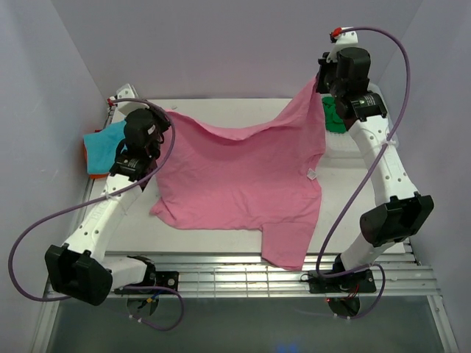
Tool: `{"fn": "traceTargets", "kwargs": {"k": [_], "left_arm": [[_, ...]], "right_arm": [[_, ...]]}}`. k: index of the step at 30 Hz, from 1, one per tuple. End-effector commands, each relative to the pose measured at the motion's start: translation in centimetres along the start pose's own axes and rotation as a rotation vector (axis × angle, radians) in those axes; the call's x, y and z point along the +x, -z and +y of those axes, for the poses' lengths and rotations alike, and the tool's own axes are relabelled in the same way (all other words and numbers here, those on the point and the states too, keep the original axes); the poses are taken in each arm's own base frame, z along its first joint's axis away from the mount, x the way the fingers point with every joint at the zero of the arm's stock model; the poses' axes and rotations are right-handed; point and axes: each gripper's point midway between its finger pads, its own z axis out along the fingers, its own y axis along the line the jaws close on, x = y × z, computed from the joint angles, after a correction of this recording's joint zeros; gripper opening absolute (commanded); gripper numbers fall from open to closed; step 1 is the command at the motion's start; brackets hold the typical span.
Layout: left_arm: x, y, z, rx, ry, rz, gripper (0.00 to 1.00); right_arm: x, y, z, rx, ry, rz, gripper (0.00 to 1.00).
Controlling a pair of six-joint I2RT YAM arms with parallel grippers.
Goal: Fold and stack the t-shirts
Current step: Flatten the tshirt out
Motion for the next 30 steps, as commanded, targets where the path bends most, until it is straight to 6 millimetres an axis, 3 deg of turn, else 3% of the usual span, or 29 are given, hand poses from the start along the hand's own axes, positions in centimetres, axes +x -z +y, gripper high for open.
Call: {"fn": "traceTargets", "kwargs": {"k": [1, 7, 17, 22, 23, 24, 25, 27, 28, 30], "left_arm": [[-2.8, 0.5, -0.8, 0.021, -0.001, -0.057, 0.00], [0.5, 0.3, 0.9, -0.011, -0.021, 0.004, 0.00], [2.8, -1.2, 2.5, -0.090, -0.061, 0.043, 0.00], [6.8, -3.6, 3.7, -0.134, -0.112, 0.127, 0.00], [7.1, -4.1, 3.6, -0.131, -0.117, 0.139, 0.00], [7.7, -4.7, 3.7, -0.139, -0.123, 0.155, 0.00], [9.8, -5.7, 4.5, -0.164, -0.147, 0.206, 0.00], [10.6, -7.1, 4.2, -0.167, -0.155, 0.239, 0.00], [12.6, -8.0, 4.8, -0.187, -0.174, 0.280, 0.00], [12.9, -9.4, 4.4, -0.183, -0.179, 0.287, 0.00]], "right_arm": [[-3.5, 0.9, 0.0, 0.001, -0.007, -0.104, 0.08], [1.1, -1.5, 0.4, -0.012, -0.007, -0.011, 0.08], [5.5, -3.8, 0.0, 0.019, -0.007, 0.074, 0.08], [7.7, -6.3, 0.3, 0.019, -0.004, 0.135, 0.08], [9.1, -7.4, 0.4, 0.017, -0.001, 0.167, 0.08], [8.8, -7.9, 0.5, 0.016, -0.001, 0.167, 0.08], [10.3, -9.0, 0.6, 0.014, 0.002, 0.200, 0.08], [9.7, -10.1, 0.7, 0.014, 0.003, 0.195, 0.08], [11.2, -11.1, 0.8, 0.014, 0.006, 0.229, 0.08], [11.5, -12.1, 0.8, 0.015, 0.011, 0.240, 0.08]]}}
